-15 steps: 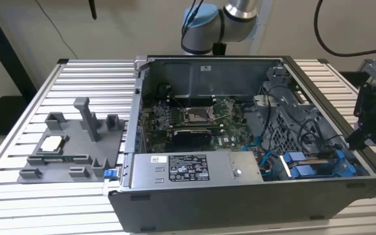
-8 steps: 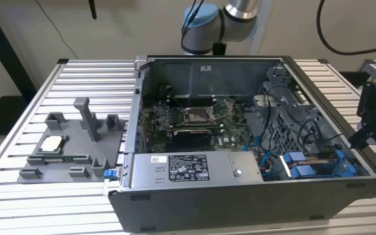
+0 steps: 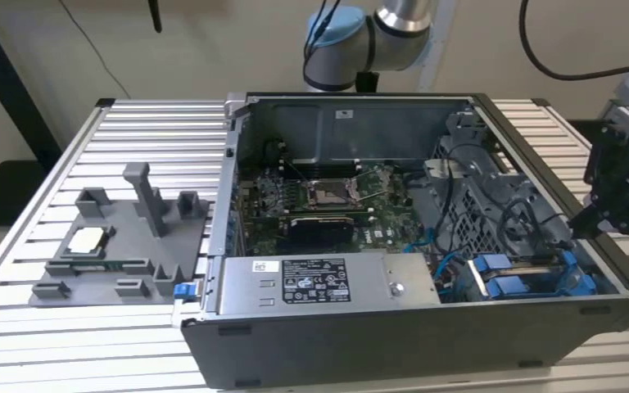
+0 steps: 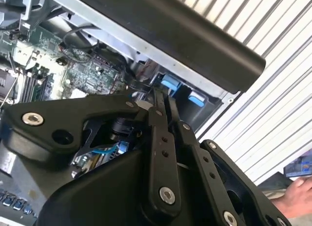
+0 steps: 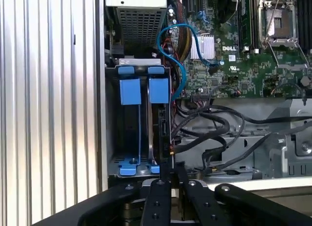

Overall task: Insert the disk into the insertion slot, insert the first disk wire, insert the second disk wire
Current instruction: 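Insert the second disk wire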

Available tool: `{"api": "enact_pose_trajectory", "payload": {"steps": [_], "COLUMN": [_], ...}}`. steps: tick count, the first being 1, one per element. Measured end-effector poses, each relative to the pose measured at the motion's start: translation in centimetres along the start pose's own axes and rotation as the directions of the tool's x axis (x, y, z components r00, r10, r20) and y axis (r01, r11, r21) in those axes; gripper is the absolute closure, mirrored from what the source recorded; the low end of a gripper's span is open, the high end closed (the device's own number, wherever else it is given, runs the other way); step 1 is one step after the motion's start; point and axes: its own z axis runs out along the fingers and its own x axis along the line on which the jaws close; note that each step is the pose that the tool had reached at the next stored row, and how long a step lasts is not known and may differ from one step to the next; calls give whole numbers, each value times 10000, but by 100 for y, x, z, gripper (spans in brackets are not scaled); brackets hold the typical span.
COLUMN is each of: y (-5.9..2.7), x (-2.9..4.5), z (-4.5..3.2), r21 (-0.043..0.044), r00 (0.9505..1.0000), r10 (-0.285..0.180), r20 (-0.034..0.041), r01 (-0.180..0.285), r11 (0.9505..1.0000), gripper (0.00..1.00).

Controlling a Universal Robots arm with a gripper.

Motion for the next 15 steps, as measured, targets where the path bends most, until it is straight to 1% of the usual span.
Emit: {"api": "enact_pose_trajectory", "payload": {"steps": [6,15], "y": [146,296], "x": [-33,-87], "z": [-21,-95], "r21": [3,8], "r00": [10000,10000], "r10": [22,72], "r20": [4,9], "r01": [-22,-72], "r11": [10000,10000], "gripper": [84,84]}}
